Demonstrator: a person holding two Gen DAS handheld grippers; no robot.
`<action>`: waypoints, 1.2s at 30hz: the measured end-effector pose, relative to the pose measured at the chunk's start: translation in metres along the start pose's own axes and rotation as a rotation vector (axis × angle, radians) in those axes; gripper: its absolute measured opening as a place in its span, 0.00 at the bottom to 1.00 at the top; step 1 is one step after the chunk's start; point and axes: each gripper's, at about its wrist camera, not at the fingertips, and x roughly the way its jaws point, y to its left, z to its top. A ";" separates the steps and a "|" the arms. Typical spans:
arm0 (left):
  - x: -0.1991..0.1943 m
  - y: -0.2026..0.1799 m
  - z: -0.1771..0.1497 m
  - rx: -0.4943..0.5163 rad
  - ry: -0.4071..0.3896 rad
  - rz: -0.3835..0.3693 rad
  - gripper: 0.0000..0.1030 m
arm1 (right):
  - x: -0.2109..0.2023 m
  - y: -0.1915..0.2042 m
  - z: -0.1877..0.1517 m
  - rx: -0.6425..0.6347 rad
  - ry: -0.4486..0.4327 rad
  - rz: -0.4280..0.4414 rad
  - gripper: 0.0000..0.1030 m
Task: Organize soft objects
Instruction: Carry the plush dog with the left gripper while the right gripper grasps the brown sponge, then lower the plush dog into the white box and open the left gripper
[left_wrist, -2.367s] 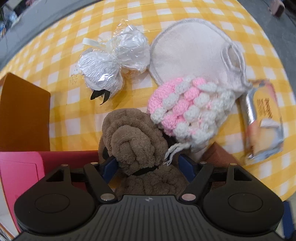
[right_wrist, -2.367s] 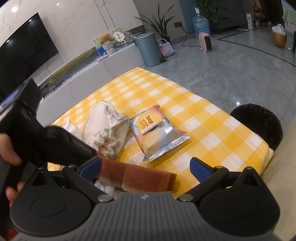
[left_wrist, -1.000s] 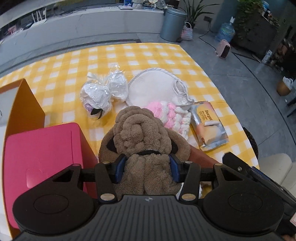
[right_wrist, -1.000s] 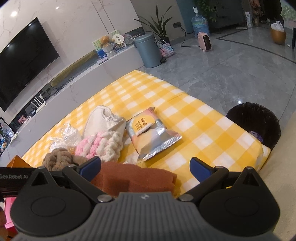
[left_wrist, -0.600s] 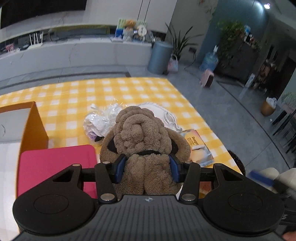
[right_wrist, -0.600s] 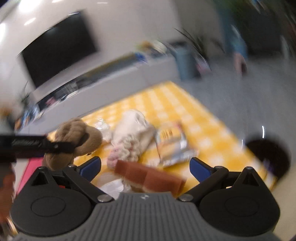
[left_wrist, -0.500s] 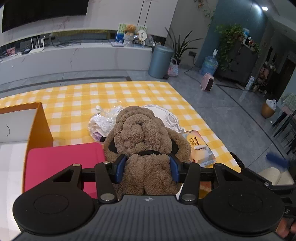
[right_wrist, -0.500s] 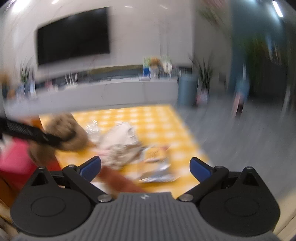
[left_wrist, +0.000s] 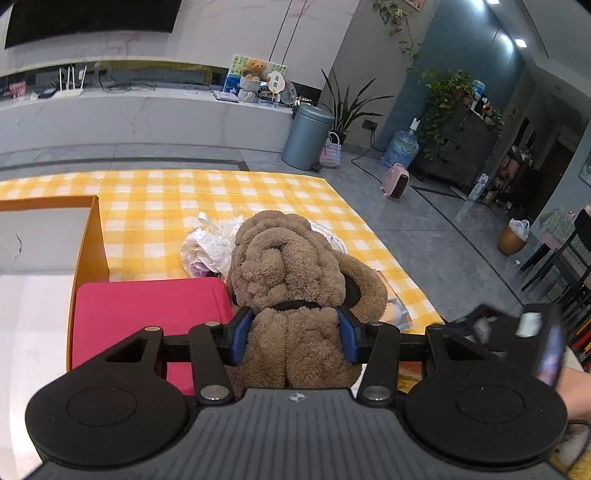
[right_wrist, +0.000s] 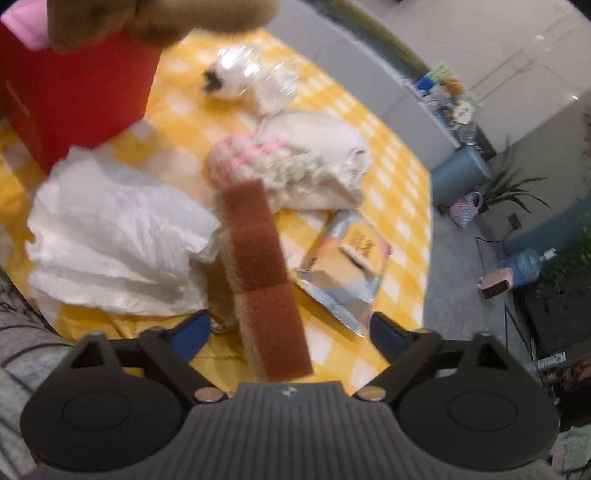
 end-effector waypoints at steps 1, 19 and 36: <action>0.000 0.002 0.001 -0.019 0.007 -0.009 0.54 | 0.006 0.000 -0.001 -0.016 0.005 0.008 0.56; -0.013 0.029 0.004 -0.138 -0.027 -0.101 0.54 | -0.073 -0.034 -0.014 0.329 -0.210 -0.054 0.34; -0.142 0.086 -0.014 -0.222 -0.175 0.146 0.54 | -0.154 0.022 0.059 0.494 -0.513 0.129 0.34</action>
